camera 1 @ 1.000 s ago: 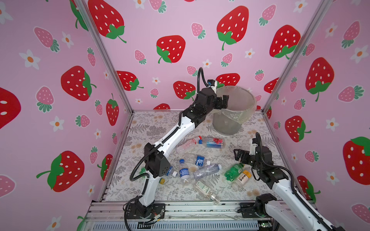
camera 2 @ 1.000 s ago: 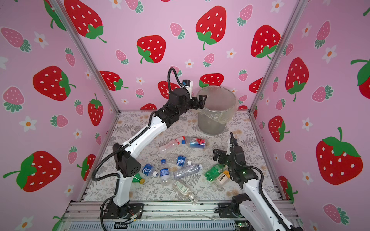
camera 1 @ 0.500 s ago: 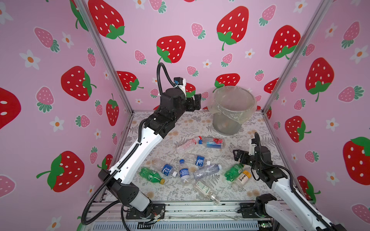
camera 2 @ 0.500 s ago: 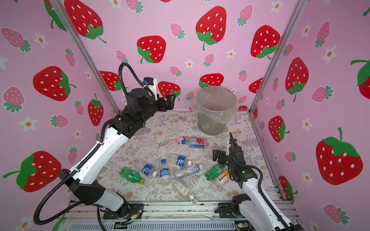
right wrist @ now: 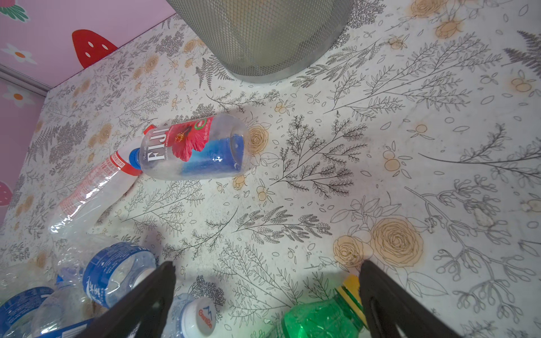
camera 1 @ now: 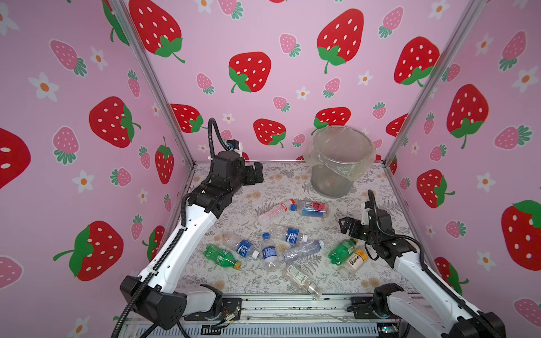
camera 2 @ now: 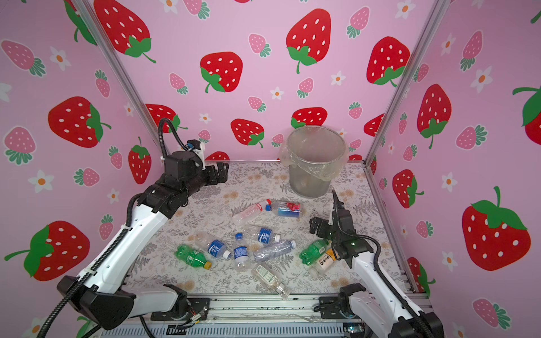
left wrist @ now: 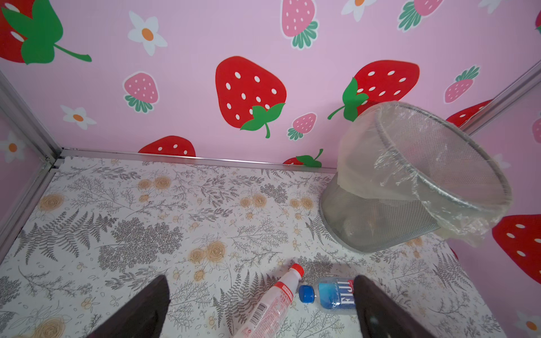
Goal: Throw the plastic bottles in the bin
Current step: Pick up the plastic bottle from the bottom-right of the table.
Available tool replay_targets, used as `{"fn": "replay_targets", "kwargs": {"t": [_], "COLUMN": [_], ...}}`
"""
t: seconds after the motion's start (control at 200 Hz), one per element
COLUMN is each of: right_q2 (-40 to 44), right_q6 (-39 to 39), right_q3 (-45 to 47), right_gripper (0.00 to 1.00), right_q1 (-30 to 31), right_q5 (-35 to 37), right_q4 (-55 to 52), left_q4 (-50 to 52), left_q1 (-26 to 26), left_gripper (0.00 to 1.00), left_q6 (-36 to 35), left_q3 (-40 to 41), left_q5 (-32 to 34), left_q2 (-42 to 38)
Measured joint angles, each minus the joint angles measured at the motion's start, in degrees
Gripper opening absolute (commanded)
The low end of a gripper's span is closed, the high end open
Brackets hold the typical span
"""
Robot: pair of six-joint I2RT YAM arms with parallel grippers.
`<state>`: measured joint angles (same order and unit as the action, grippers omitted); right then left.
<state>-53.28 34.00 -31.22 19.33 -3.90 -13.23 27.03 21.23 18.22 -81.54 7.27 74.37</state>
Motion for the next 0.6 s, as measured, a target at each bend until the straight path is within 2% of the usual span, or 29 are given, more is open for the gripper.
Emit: {"fn": "replay_targets", "kwargs": {"t": [0.28, 0.6], "right_q2": [-3.13, -4.11], "right_q6": [2.36, 7.52], "right_q3": [-5.05, -11.91], "right_gripper": [0.99, 0.99], "right_q1": [0.00, 1.14], "right_q5": [2.38, 7.21], "right_q4": [-9.60, -25.31], "left_q4": [0.66, 1.11], "left_q1": [-2.40, -2.60], "left_gripper": [0.99, 0.99], "left_q6": [-0.26, -1.40], "left_q3": [8.92, 9.64], "left_q5": [-0.85, -0.31], "left_q2": [-0.57, -3.78]}}
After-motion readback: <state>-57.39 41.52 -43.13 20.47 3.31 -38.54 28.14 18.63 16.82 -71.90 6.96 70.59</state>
